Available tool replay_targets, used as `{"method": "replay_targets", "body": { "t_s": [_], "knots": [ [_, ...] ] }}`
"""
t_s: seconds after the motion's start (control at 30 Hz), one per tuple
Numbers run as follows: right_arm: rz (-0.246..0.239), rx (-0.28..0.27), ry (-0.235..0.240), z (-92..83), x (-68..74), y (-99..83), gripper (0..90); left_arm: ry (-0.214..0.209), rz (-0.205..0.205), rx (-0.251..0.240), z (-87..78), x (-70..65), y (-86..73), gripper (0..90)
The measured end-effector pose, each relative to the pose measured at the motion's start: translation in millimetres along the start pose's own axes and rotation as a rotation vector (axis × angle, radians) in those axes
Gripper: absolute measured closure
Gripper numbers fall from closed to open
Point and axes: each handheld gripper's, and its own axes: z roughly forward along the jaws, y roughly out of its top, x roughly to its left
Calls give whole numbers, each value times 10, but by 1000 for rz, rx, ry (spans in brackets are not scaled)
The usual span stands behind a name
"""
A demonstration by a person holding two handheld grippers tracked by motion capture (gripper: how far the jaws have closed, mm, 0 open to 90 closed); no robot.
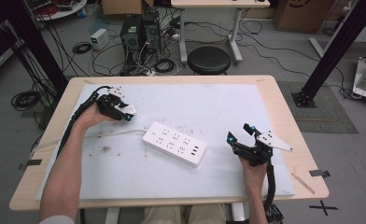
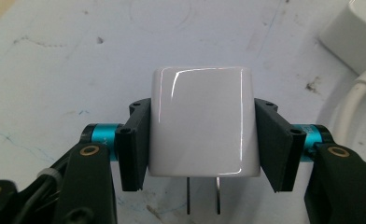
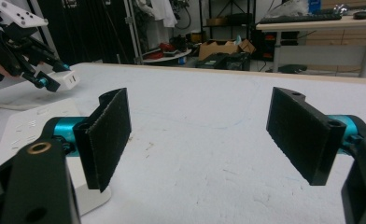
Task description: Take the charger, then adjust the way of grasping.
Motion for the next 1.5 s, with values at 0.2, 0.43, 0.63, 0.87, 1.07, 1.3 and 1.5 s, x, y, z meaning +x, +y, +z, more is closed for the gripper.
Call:
{"method": "replay_targets", "body": {
  "t_s": [0.2,0.43,0.63,0.87,1.07,1.3,1.5],
  "knots": [
    [1,-1,4,-1,0,0,223,18,-35,-24,-135,-150,61,425],
    [0,2,7,-1,-1,0,223,65,-76,-57,-257,-375,117,425],
    [1,-1,11,0,-3,0,224,90,-89,-76,-379,-640,217,426],
    [1,1,12,-1,-4,0,224,91,-83,-105,-426,-969,406,426],
    [4,6,13,0,-4,-1,224,82,-56,-123,-423,-1181,513,425],
    [4,4,20,-1,-3,0,224,67,-34,-140,-412,-1450,537,425],
    [5,9,26,-1,5,2,224,86,-31,-160,-382,-1583,514,425]
  ]
}}
